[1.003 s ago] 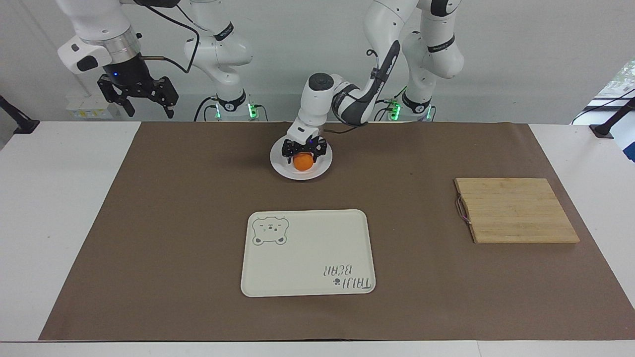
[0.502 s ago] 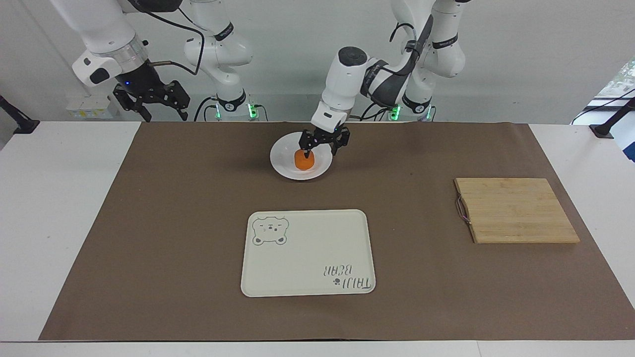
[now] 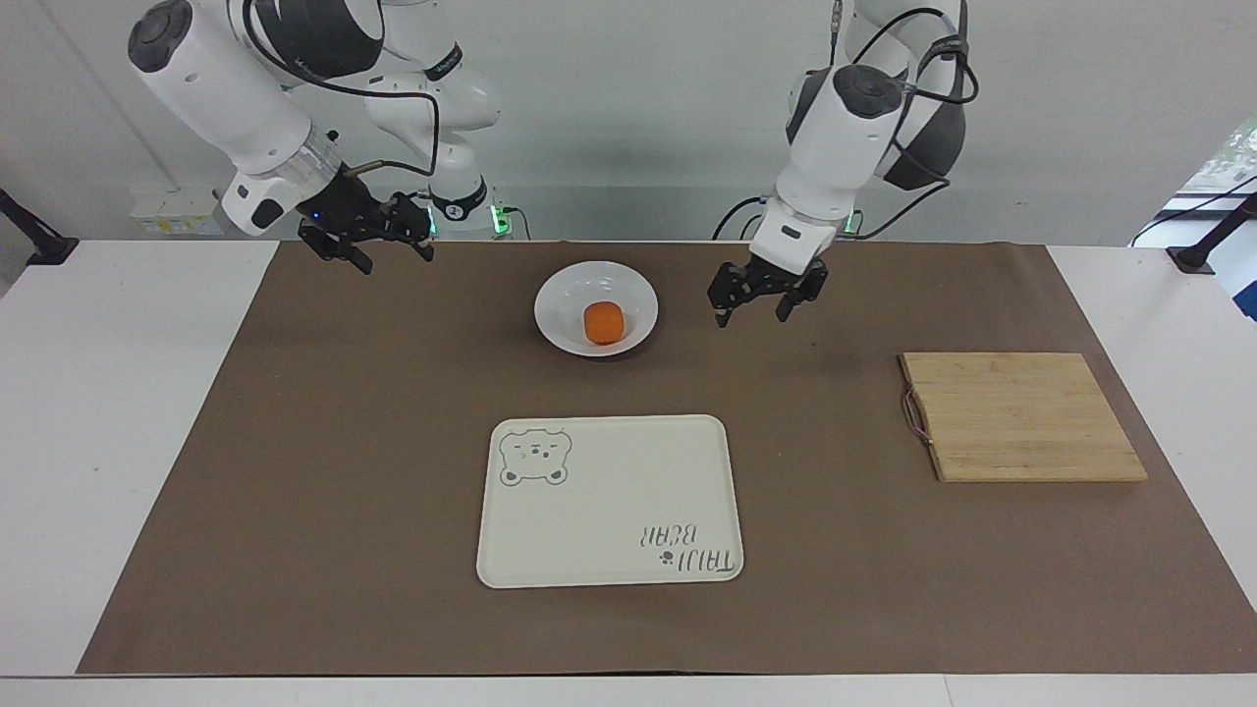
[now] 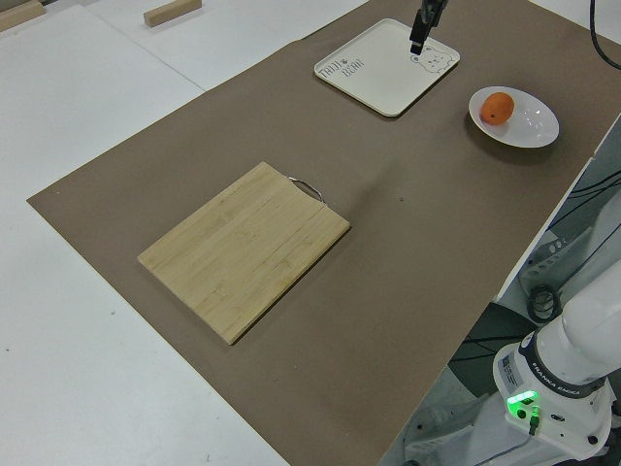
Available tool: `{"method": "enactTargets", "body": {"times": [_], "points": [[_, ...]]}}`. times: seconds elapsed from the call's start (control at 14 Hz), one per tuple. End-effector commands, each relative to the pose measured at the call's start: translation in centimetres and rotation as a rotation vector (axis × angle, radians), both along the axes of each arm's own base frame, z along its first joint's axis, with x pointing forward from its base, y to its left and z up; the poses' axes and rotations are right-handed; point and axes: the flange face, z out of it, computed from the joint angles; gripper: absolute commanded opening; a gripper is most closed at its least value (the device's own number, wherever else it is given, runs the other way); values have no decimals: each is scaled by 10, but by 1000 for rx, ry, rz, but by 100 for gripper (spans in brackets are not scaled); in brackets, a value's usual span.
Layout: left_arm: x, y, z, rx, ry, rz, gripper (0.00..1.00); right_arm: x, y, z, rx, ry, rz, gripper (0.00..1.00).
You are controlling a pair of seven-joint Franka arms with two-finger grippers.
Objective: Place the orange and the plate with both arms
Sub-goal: 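Retract the left gripper while the right gripper reaches the plate rim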
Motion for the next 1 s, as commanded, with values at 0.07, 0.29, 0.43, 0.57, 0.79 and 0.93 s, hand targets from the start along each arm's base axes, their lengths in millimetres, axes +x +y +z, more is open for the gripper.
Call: {"method": "enactTargets", "body": {"times": [0.07,0.29,0.43,0.57,0.79,0.93], "points": [[26,64,21,8,-15,-63,100,-7,23,-34,127,-33,11,100],[40,117,24,18,-34,-106,100,-11,39,-71,178,-51,81,100],[46,155,24,26,-41,-152,100,-14,37,-101,197,-68,105,100],[50,192,29,35,-61,-186,100,-16,42,-126,238,-76,130,100],[53,232,34,63,-79,-212,100,-20,63,-153,259,-47,152,100],[49,239,40,122,-46,-220,100,-25,76,-182,317,-69,190,100]]}}
